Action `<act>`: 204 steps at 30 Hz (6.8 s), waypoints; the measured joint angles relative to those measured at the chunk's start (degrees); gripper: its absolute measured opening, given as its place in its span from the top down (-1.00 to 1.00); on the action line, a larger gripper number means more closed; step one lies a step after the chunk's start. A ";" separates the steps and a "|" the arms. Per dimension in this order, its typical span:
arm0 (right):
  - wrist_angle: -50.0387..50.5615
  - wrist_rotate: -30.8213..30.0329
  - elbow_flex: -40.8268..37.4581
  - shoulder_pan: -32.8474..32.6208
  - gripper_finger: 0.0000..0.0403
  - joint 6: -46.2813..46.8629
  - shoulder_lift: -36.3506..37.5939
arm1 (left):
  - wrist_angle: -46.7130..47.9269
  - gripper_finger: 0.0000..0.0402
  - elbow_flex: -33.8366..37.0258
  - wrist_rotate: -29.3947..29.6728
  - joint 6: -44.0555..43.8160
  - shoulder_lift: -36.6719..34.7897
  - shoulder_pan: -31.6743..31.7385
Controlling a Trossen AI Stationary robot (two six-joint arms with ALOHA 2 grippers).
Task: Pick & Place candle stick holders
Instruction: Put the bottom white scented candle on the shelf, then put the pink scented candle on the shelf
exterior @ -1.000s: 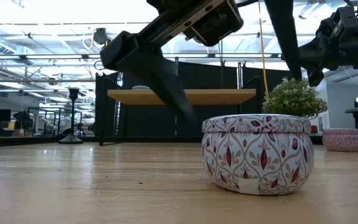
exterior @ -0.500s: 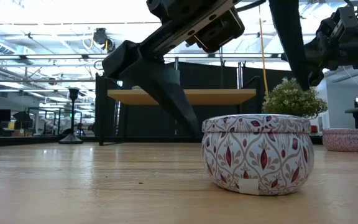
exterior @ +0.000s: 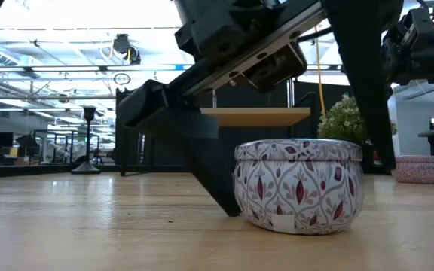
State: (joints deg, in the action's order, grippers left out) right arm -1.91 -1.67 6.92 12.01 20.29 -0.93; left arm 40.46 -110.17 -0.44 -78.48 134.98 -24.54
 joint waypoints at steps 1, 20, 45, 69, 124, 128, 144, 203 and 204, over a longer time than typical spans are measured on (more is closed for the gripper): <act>-0.02 -0.01 0.00 0.02 1.00 0.00 -0.02 | -0.52 -0.98 0.02 0.06 0.78 0.02 -0.10; 0.00 0.00 0.00 0.00 1.00 -0.02 -0.02 | 0.11 -0.98 0.02 0.57 1.51 0.09 -0.56; 0.00 0.00 0.00 0.02 1.00 0.00 -0.02 | 14.27 -0.62 0.00 0.82 3.01 -0.04 1.32; 0.00 0.00 0.00 0.01 1.00 0.00 -0.01 | 19.76 -0.50 0.36 -0.83 7.16 -1.51 2.54; -0.02 -0.22 0.04 0.02 1.00 0.01 0.00 | 40.68 -0.58 0.07 15.04 52.25 -23.87 51.33; -0.02 -0.09 0.04 0.02 1.00 0.01 0.00 | 40.39 -0.51 0.07 14.42 52.34 -22.05 51.53; -0.02 -0.04 -0.02 0.02 1.00 0.02 0.00 | 42.78 -0.72 0.07 13.98 52.56 -21.70 51.47; -26.82 5.91 1.39 -0.11 1.00 12.40 -0.08 | 20.15 -0.73 1.18 20.94 60.54 -51.91 21.31; -25.81 6.23 2.20 -0.09 1.00 10.95 -0.42 | 19.38 -0.73 2.33 21.59 60.40 -52.18 20.86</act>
State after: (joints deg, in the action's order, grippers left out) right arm -27.73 4.56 9.12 11.92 31.25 -1.36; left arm 59.84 -107.84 21.15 -18.09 82.80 -3.69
